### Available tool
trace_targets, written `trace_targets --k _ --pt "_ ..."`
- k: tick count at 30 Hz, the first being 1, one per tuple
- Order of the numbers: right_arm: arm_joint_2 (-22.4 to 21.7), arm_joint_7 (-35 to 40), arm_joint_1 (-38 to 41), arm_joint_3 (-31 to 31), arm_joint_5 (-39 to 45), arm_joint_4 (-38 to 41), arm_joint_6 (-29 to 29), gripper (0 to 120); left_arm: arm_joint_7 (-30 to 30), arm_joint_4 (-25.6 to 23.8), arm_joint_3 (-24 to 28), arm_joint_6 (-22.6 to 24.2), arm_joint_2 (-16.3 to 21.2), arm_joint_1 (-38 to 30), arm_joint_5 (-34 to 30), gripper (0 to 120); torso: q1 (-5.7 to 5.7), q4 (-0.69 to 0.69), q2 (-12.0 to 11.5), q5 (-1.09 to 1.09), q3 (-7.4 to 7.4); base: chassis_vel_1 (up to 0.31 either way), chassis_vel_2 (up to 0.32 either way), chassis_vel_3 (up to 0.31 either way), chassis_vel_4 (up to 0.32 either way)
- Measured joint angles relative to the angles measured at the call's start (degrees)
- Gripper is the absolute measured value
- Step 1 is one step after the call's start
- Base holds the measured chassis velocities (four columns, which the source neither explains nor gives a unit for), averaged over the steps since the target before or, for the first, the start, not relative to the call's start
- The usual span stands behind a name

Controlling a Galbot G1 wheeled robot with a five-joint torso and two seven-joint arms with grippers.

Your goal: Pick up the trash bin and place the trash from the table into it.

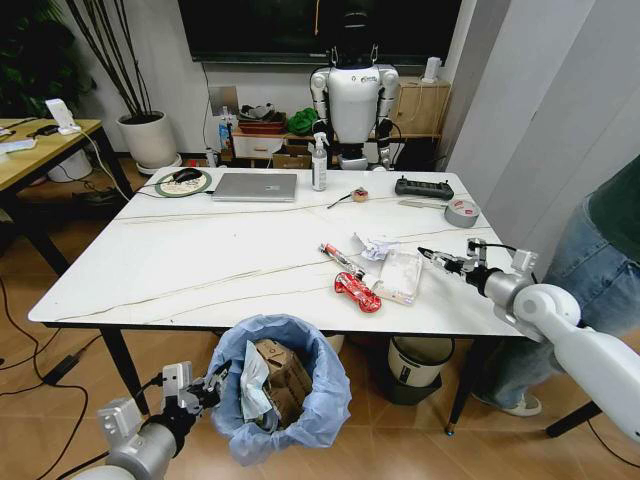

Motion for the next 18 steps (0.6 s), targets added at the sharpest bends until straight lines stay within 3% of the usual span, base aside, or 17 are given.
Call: trace_targets --k 2,6,18 --pt "0.8 -0.4 1.1 -1.3 -0.2 -1.5 0.0 90 0.0 0.0 -0.2 0.0 0.0 0.0 -0.1 2 0.00 0.00 0.0 0.00 0.00 0.000 0.000 0.000 0.000" --pt "1.1 -0.6 1.4 -1.5 -0.9 -2.5 0.0 98 -0.1 0.1 -0.2 0.0 0.1 -0.2 -0.2 2 0.00 0.00 0.0 0.00 0.00 0.000 0.000 0.000 0.000" --pt "1.5 -0.7 1.8 -3.7 -2.1 -3.0 0.1 100 -0.1 0.8 0.3 0.0 0.0 -1.0 -0.4 2 0.00 -0.01 0.0 0.00 0.00 0.000 0.000 0.000 0.000"
